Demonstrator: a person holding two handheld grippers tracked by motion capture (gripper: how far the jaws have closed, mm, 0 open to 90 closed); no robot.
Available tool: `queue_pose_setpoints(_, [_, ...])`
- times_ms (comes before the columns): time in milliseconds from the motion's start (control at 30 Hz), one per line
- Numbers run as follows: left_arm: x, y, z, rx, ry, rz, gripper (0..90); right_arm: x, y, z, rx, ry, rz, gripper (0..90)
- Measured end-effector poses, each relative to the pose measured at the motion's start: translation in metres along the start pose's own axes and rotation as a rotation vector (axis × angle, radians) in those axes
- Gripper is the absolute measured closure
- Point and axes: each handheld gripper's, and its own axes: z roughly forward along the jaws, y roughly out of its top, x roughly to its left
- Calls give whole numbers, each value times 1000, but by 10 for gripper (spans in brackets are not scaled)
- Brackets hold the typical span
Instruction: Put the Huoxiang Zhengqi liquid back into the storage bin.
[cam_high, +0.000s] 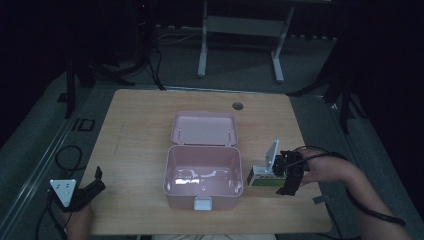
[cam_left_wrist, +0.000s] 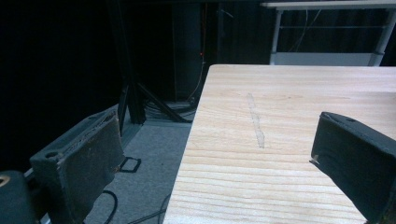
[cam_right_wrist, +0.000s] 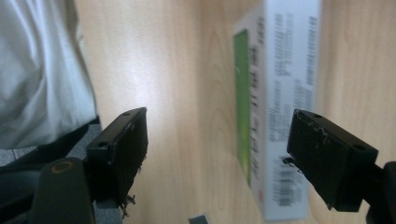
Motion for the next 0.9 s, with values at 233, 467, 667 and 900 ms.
queue_pose_setpoints(233, [0,0,0,1,-2,2,24,-19,-2,0,15,-21,19,227])
queue_pose_setpoints(467, [0,0,0,1,-3,1,24,-33,1,16,59,-7,17,261])
queue_pose_setpoints(667, [0,0,0,2,-4,2,24,-37,0,26,69,5,11,300])
queue_pose_setpoints(900, [0,0,0,3,-4,4,24,-47,-1,37,72,18,15,367])
